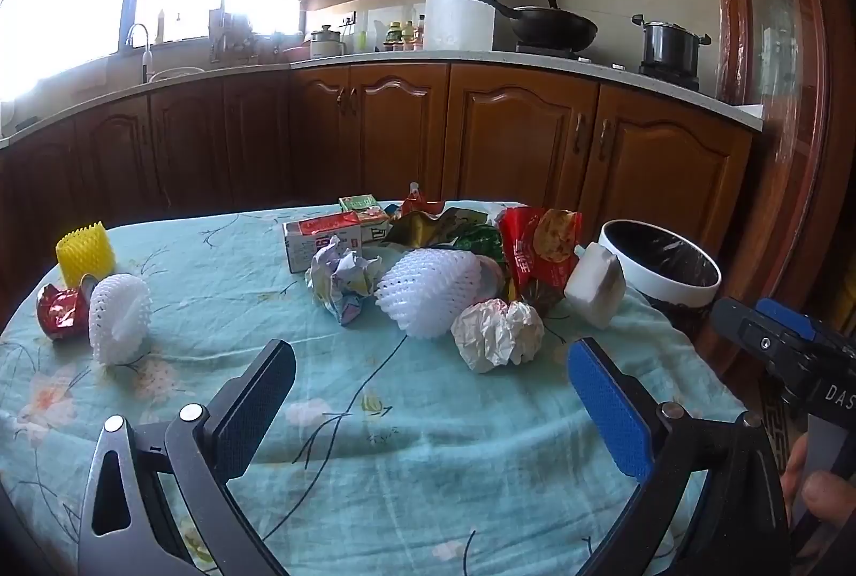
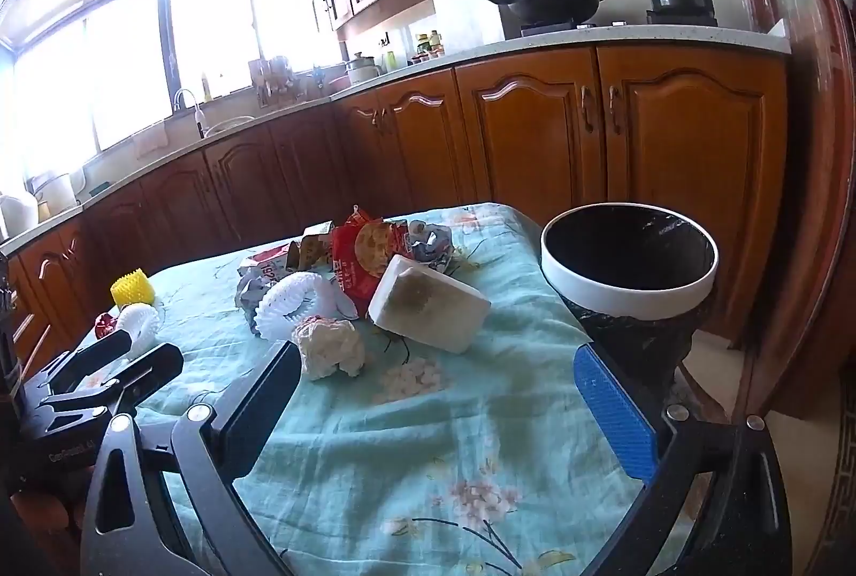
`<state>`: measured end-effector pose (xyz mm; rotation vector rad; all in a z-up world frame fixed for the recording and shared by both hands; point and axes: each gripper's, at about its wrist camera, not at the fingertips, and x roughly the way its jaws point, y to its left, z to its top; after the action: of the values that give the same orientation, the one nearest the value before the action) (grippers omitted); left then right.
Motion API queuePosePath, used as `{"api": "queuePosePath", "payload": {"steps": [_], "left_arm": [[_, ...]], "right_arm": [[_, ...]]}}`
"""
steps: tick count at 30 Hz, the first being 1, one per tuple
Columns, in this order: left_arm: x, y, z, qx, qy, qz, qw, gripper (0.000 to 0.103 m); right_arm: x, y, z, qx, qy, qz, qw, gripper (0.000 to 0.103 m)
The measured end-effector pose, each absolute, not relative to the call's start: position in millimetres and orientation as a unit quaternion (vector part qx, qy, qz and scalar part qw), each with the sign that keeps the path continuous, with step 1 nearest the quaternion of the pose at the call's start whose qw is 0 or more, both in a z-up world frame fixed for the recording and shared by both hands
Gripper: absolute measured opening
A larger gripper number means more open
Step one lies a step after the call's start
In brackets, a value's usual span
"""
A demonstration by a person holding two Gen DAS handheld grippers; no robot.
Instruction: Collect trash
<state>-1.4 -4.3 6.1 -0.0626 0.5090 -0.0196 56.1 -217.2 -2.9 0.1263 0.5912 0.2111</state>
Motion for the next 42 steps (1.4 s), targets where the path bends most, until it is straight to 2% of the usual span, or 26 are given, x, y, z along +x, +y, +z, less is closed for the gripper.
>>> {"api": "queuePosePath", "payload": {"steps": [42], "left_arm": [[-3.0, -1.9, 4.0, -0.035, 0.241, -0.014, 0.970, 0.102]], "right_arm": [[54.2, -217.3, -1.9, 0.068, 0.283, 0.112, 0.950, 0.103]]}}
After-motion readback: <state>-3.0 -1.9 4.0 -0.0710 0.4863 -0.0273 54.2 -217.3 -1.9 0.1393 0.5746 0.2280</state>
